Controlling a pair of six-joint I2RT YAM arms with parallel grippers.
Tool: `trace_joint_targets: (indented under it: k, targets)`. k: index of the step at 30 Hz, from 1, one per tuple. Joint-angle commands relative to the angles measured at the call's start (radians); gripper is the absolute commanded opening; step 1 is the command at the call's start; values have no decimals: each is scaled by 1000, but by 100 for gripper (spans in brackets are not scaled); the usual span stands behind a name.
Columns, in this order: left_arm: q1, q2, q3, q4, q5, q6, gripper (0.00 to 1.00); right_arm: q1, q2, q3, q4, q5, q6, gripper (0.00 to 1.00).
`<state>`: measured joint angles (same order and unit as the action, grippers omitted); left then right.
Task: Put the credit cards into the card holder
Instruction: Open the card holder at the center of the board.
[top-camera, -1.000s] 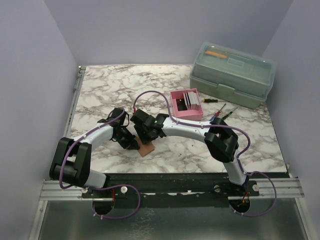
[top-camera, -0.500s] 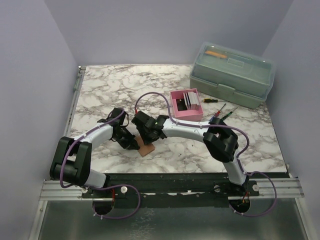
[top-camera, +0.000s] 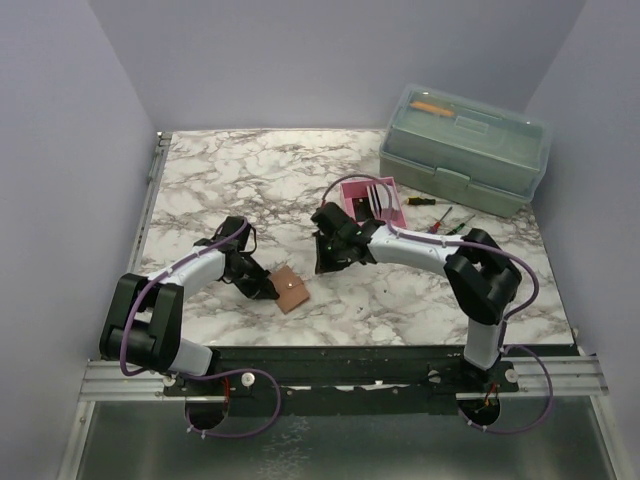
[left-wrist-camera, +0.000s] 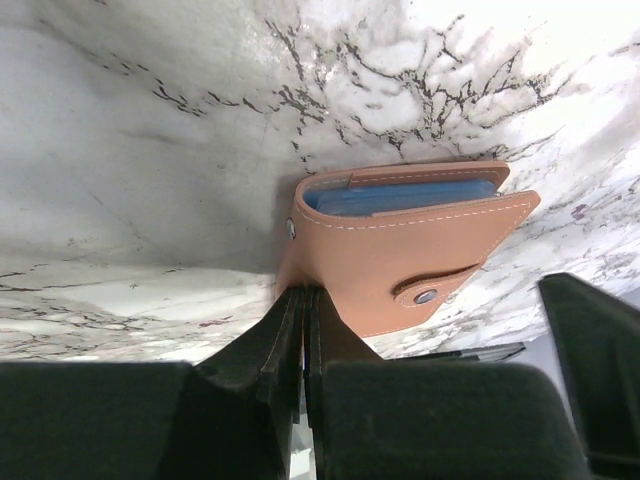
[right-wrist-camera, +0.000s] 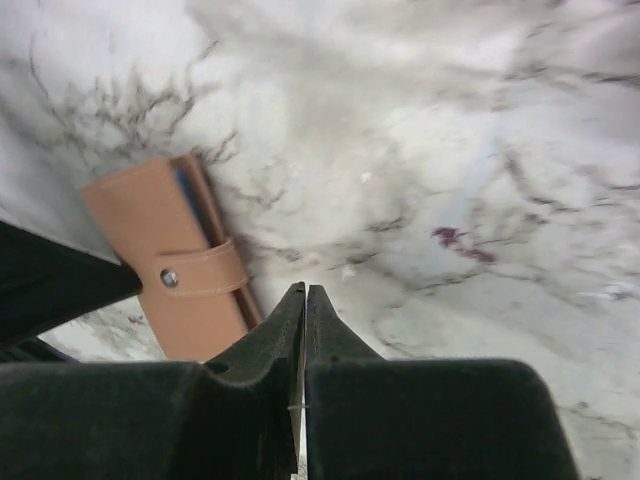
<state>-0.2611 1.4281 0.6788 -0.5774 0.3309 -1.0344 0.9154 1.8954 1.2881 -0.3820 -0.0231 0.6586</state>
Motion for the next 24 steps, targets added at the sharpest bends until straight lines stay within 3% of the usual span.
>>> trace_joint_targets:
  k: [1,7,11,15,24]
  targets:
    - [0,59,-37,7,-135,37,8,-27,-37,-1,75,-93,9,8]
    - [0,76,-17,5,-116,42,8,92,55,179,-70,63,-169,32]
    - [0,86,-14,7,-105,42,8,124,135,251,-139,103,-257,37]
    - [0,92,-16,8,-98,46,8,129,163,236,-94,86,-312,42]
    - [-1,106,-9,10,-88,49,8,148,212,237,-92,72,-327,44]
